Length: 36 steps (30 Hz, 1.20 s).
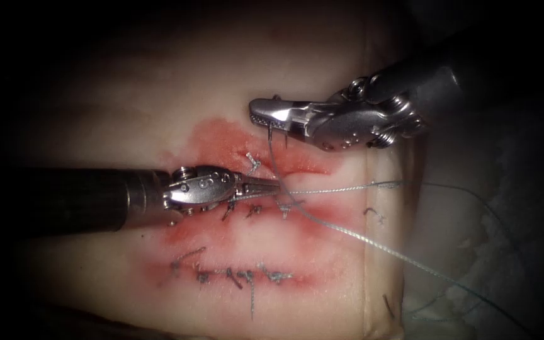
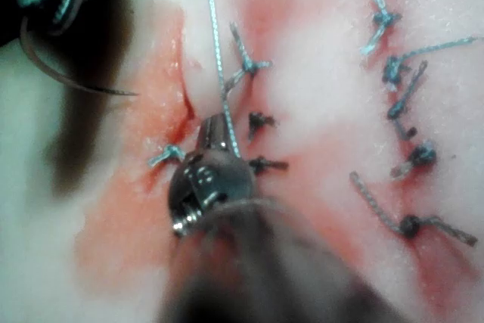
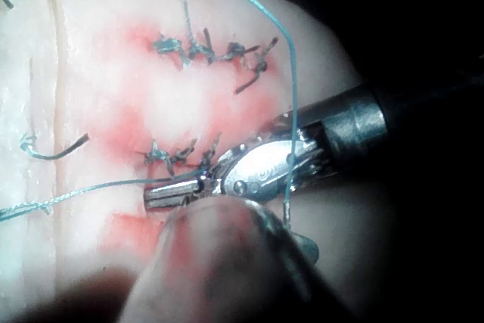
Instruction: Wound Closure
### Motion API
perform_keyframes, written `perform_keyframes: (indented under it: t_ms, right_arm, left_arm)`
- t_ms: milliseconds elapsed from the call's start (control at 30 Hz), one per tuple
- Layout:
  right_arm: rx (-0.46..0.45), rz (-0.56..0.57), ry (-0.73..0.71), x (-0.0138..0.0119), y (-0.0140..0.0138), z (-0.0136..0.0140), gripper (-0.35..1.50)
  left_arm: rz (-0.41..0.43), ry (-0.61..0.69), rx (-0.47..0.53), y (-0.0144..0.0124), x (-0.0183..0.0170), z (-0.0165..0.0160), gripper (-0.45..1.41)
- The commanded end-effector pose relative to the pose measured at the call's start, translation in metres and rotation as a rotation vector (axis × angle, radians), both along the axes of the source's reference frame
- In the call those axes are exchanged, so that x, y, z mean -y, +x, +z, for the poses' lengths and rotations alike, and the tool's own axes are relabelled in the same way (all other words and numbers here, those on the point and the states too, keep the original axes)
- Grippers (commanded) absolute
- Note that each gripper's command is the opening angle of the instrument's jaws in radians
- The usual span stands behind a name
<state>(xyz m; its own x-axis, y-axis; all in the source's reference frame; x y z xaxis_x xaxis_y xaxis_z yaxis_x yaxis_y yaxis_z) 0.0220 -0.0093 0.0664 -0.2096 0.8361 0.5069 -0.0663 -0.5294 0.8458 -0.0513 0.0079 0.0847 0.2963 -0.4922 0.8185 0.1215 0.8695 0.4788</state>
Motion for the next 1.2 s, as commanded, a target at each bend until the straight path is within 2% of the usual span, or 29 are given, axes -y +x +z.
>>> perform_keyframes:
  t_ms: [33, 500, 1200]
  right_arm:
    - [-0.003, 0.0, -0.001, 0.0001, 0.0009, 0.0002, -0.35]
    - [-0.023, -0.044, -0.005, 0.0014, 0.0013, 0.0, -0.35]
    - [-0.026, -0.054, 0.0, 0.0013, 0.0012, 0.0003, -0.35]
  left_arm:
    - [-0.001, 0.004, 0.001, -0.0007, -0.0004, 0.0004, -0.45]
    - [-0.002, 0.015, 0.003, -0.0005, -0.0009, 0.0, -0.45]
    - [-0.002, 0.014, 0.003, -0.0004, -0.0009, 0.0, -0.45]
